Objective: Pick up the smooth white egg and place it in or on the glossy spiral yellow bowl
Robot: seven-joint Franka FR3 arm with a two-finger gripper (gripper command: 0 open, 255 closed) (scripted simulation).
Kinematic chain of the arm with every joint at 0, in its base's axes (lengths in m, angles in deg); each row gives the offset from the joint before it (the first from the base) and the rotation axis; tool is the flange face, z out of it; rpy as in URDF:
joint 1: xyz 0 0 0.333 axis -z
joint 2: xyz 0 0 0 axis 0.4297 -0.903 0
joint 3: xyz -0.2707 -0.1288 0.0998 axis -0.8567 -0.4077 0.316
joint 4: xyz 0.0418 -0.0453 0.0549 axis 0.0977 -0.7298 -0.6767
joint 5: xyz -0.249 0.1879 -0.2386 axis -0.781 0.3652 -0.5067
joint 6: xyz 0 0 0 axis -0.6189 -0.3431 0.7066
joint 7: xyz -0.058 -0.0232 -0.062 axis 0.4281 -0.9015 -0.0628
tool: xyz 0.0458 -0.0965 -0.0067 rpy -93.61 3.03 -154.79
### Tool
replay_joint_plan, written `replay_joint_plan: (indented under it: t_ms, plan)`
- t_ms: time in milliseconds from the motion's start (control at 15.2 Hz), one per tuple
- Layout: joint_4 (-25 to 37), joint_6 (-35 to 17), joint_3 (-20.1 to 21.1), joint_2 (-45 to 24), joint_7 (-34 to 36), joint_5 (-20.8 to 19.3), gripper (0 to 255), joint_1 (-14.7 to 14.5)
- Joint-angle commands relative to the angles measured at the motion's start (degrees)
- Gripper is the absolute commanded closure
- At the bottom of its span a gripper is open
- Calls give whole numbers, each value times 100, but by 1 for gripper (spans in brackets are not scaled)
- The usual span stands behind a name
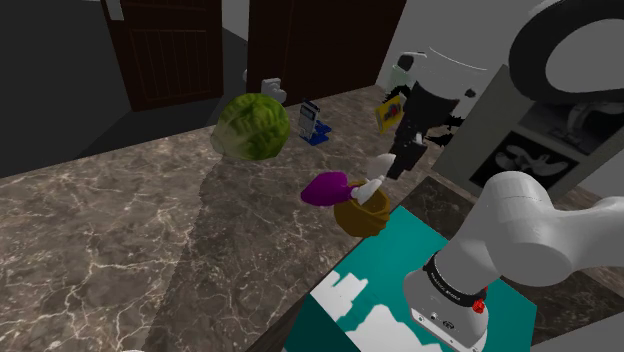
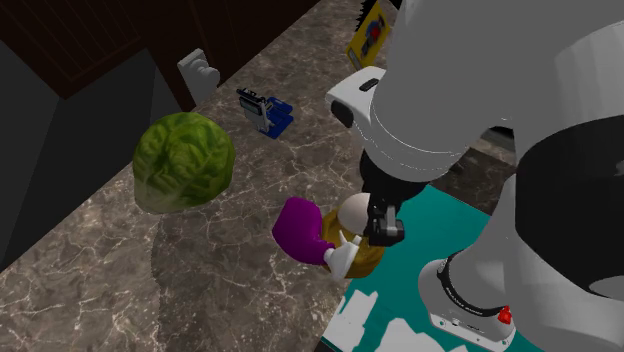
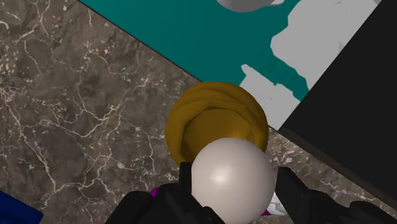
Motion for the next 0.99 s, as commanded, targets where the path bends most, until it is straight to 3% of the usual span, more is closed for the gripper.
replay_joint_plan:
  t_ms: [0, 660, 924]
  plan:
    - [-170, -115, -2, 55, -4, 0, 255, -1]
    - [-986, -895, 29, 91, 7, 32, 255, -21]
    - [-986, -895, 30, 91, 6, 33, 255, -20]
